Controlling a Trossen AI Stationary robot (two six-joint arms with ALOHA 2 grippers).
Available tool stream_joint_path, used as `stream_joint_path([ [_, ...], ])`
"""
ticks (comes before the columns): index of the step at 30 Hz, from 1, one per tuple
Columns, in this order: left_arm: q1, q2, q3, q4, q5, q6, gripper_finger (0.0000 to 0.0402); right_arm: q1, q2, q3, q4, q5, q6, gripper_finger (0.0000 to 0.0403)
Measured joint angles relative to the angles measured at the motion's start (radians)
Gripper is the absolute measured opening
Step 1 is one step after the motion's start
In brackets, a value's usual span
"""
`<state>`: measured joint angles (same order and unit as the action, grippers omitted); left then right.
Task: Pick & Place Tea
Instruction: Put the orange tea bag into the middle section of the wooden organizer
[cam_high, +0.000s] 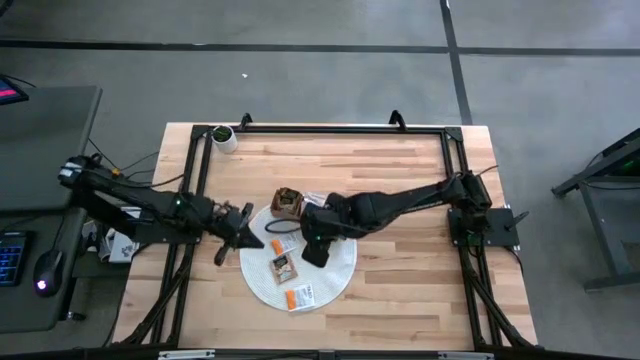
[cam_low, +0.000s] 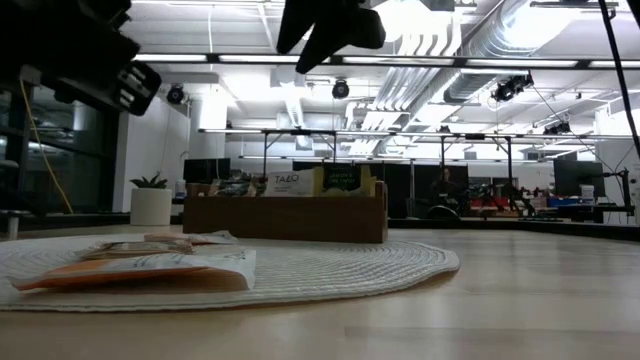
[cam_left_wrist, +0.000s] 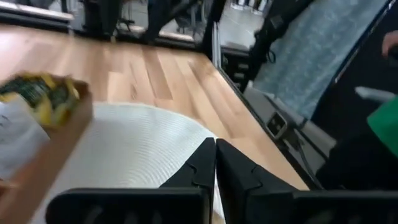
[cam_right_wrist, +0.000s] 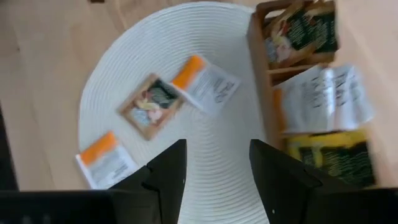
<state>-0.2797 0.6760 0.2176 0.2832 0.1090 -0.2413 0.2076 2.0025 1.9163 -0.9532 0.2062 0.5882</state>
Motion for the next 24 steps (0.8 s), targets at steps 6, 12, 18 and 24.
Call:
stream_joint_path([
  [6, -0.182, 0.084, 0.000, 0.003, -0.147, -0.003, 0.0003, 0.070, 0.009, -0.001, 0.008, 0.081, 0.132, 0.0171],
  [12, -0.297, 0.252, 0.000, 0.064, -0.258, -0.033, 0.0001, 0.126, 0.017, 0.000, 0.075, 0.127, 0.221, 0.0171],
  [18, -0.338, 0.459, 0.072, 0.135, -0.285, -0.025, 0.0000, 0.162, 0.097, -0.001, 0.099, 0.110, 0.267, 0.0171],
  [24, -0.338, 0.667, 0.231, 0.134, -0.276, -0.004, 0.0000, 0.177, 0.157, -0.001, 0.103, 0.095, 0.294, 0.0171],
])
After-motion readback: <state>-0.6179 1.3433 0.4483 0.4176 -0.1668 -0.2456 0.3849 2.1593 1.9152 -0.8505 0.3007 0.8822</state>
